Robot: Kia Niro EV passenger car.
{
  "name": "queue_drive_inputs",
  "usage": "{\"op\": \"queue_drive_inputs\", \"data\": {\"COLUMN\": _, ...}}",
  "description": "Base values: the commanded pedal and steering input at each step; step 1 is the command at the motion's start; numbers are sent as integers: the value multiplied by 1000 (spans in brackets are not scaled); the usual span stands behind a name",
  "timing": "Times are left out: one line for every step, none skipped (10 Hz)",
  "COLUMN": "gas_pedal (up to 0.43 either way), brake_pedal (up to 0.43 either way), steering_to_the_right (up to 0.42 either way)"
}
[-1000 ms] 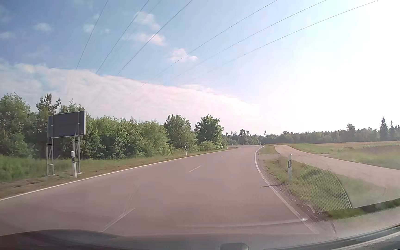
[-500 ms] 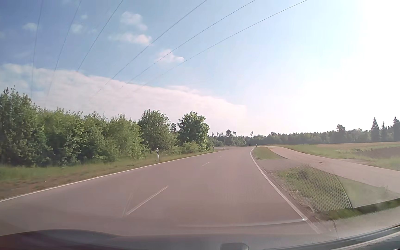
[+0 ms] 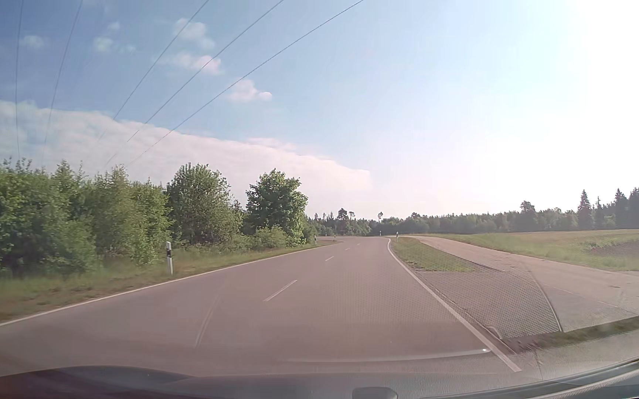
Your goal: Follow the waypoints while adhering to traffic rules and regulations
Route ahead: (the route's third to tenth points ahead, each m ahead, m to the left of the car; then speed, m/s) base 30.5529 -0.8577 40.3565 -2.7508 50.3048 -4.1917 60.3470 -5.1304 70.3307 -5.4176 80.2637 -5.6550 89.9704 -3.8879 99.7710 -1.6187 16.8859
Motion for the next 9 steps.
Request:
{"op": "queue_drive_inputs", "data": {"gas_pedal": 157, "brake_pedal": 0, "steering_to_the_right": 31}}
{"op": "queue_drive_inputs", "data": {"gas_pedal": 157, "brake_pedal": 0, "steering_to_the_right": 26}}
{"op": "queue_drive_inputs", "data": {"gas_pedal": 169, "brake_pedal": 0, "steering_to_the_right": 24}}
{"op": "queue_drive_inputs", "data": {"gas_pedal": 169, "brake_pedal": 0, "steering_to_the_right": 21}}
{"op": "queue_drive_inputs", "data": {"gas_pedal": 177, "brake_pedal": 0, "steering_to_the_right": 20}}
{"op": "queue_drive_inputs", "data": {"gas_pedal": 177, "brake_pedal": 0, "steering_to_the_right": 19}}
{"op": "queue_drive_inputs", "data": {"gas_pedal": 177, "brake_pedal": 0, "steering_to_the_right": 16}}
{"op": "queue_drive_inputs", "data": {"gas_pedal": 157, "brake_pedal": 0, "steering_to_the_right": 15}}
{"op": "queue_drive_inputs", "data": {"gas_pedal": 150, "brake_pedal": 0, "steering_to_the_right": 13}}
